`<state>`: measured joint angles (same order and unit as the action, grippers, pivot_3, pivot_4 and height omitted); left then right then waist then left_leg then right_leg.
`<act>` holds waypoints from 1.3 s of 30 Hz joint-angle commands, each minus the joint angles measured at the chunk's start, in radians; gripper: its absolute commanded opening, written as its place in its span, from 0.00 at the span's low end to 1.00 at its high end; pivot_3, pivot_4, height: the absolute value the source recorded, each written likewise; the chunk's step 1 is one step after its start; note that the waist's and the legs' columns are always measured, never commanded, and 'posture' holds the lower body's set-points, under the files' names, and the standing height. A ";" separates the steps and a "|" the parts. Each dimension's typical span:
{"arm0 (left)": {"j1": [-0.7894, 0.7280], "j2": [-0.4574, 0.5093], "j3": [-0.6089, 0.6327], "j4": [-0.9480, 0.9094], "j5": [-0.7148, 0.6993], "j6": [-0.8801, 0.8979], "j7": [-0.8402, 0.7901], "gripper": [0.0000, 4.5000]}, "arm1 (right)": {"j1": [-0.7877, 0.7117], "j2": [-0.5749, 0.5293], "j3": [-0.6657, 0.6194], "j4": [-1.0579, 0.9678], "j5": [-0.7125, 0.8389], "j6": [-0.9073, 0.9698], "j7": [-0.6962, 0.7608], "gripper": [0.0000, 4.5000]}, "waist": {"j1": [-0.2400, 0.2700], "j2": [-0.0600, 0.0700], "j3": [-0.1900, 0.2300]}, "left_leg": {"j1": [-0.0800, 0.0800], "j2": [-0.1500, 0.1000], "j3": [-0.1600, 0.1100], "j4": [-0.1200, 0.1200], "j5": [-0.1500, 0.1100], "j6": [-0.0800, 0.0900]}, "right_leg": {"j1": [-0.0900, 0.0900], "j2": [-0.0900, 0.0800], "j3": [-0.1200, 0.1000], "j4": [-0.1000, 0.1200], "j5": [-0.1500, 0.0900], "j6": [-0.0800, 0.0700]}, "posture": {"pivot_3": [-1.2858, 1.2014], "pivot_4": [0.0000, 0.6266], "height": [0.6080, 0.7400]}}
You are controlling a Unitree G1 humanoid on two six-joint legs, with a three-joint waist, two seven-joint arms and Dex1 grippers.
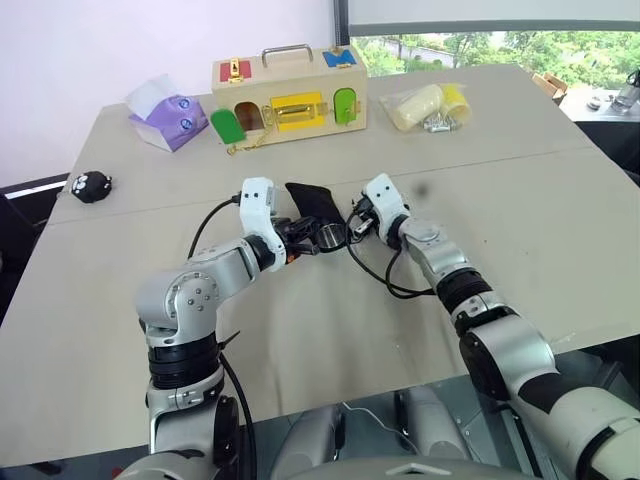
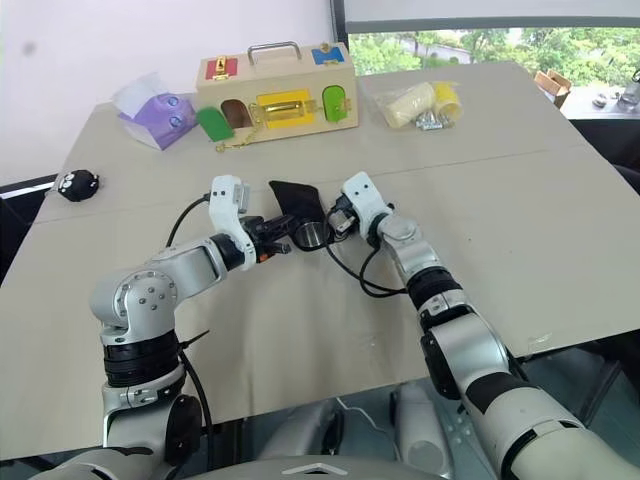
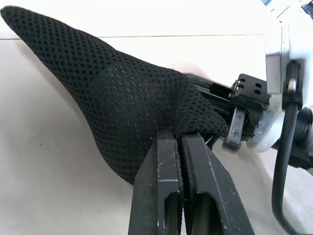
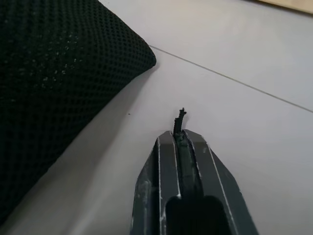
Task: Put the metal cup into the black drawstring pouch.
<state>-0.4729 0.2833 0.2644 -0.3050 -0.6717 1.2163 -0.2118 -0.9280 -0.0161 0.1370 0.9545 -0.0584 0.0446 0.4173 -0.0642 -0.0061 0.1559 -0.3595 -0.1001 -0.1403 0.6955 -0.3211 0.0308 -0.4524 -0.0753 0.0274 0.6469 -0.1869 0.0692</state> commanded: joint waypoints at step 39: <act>-0.238 -0.008 -0.102 0.009 -0.095 -0.399 -0.190 0.70 | 0.022 0.040 -0.208 -1.099 0.749 0.573 -0.100 0.00 | 0.021 0.001 0.001 | -0.009 0.000 0.000 -0.008 0.000 -0.001 | -0.012 -0.003 0.001 -0.002 0.000 0.000 | 0.52 0.24 0.77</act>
<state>-0.6921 0.2702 0.1713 -0.2896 -0.7691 0.8453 -0.3901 -0.8923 0.0153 -0.0772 -0.0897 0.6691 0.6153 0.3199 -0.0434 -0.0051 0.1574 -0.3682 -0.1003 -0.1407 0.6879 -0.3206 0.0301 -0.4647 -0.0783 0.0287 0.6446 -0.1869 0.0688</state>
